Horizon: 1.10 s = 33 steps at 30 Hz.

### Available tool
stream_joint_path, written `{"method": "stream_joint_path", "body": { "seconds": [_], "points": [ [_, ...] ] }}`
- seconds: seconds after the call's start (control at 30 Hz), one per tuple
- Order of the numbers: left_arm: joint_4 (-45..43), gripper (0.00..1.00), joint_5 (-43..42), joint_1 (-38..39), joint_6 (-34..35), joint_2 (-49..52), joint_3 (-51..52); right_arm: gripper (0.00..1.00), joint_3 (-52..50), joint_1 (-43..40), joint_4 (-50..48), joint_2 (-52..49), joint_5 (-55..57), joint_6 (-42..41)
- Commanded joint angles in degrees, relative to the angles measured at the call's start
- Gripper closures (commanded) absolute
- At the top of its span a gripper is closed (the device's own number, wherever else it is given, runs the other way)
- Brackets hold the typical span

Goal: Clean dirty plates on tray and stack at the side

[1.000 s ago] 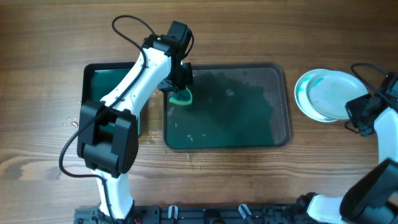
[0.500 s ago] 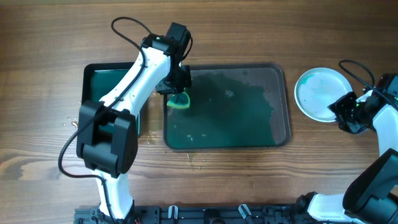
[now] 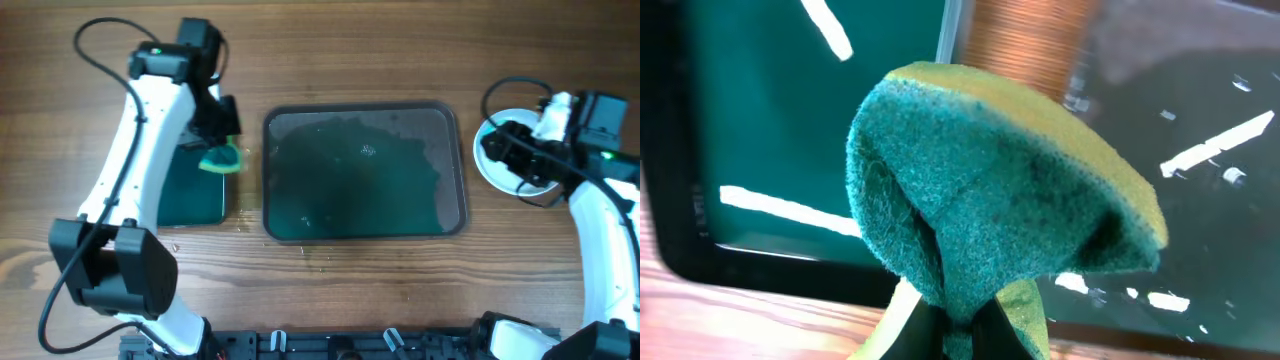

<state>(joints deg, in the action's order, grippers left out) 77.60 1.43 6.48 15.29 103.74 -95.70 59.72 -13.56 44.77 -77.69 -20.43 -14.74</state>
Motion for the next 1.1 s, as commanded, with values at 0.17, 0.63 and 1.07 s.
{"method": "stream_joint_path", "body": {
  "seconds": [0.17,0.63,1.07],
  "points": [
    [-14.25,0.96,2.05,-14.49,-8.17,0.20,12.55,0.33,0.74,5.16,-0.13,0.11,2.01,2.75],
    [-30.18,0.48,1.99,-16.72,-10.38,-0.28,26.77,0.33,0.76,5.14,-0.17,0.13,1.97,4.24],
    [-4.52,0.00,-6.56,-12.00,-10.38,-12.00,-3.04,0.25,14.93,5.14,11.30,6.56,2.82,7.45]
  ]
}}
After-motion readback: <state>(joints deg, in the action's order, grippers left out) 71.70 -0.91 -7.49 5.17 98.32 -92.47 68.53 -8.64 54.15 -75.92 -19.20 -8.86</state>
